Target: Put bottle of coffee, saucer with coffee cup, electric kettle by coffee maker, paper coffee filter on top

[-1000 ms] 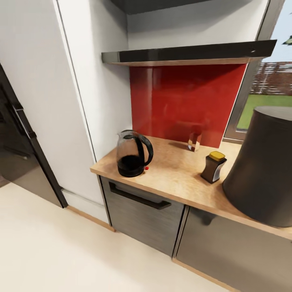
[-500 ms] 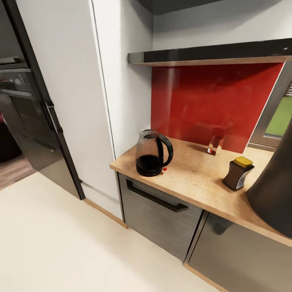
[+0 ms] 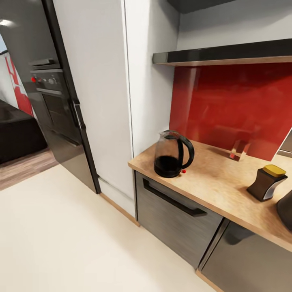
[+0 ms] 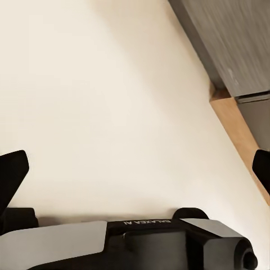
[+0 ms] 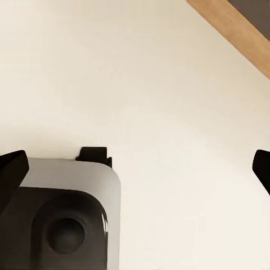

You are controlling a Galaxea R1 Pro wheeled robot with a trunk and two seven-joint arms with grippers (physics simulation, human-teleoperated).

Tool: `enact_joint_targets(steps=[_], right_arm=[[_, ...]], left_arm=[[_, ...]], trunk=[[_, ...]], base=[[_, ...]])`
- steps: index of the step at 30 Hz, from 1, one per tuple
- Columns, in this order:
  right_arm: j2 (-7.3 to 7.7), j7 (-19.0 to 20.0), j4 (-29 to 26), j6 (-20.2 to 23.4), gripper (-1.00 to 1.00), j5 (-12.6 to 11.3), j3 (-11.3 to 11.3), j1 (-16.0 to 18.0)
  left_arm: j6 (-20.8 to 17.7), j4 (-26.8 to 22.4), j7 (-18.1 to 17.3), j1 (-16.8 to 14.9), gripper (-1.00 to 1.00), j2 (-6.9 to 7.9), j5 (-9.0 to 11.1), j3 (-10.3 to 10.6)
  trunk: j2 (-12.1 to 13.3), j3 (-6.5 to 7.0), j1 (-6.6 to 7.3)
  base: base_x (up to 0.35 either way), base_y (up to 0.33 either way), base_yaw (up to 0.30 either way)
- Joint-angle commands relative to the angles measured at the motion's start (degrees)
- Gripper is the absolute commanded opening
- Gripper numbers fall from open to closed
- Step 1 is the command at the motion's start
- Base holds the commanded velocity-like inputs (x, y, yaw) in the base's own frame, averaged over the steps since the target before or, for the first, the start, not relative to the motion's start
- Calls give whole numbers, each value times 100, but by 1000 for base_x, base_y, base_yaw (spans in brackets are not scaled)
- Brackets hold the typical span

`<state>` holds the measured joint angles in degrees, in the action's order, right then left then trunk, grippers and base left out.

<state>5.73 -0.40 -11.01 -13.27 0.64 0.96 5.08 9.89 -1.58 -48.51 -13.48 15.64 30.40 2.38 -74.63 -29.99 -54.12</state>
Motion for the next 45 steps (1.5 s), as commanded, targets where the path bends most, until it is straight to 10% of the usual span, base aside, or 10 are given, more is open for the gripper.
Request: enact_joint_targets(steps=[1, 28, 36, 37, 45], right_arm=[[0, -4, 2, -14, 100, 6, 9, 2], [-119, 256, 137, -50, 100, 24, 26, 294], [-379, 514, -60, 81, 100, 29, 77, 557], [-783, 2304, -2952, 1132, 100, 14, 78, 1176], [-823, 2519, -4535, 1953, 100, -24, 101, 1210]], left_arm=[[39, 8, -9, -6, 100, 0, 10, 26], [58, -19, 130, 2, 100, -59, 9, -1], [57, -26, 389, 26, 100, -136, 18, 16], [57, -27, 644, 27, 100, -137, 18, 16], [57, -27, 665, 28, 100, -140, 18, 17]], trunk=[[-3, -5, 0], [-3, -5, 0], [-3, -5, 0], [-3, -5, 0], [-3, -5, 0]], base=[[0, 0, 255], [0, 0, 17], [0, 0, 0], [0, 0, 0], [0, 0, 0]])
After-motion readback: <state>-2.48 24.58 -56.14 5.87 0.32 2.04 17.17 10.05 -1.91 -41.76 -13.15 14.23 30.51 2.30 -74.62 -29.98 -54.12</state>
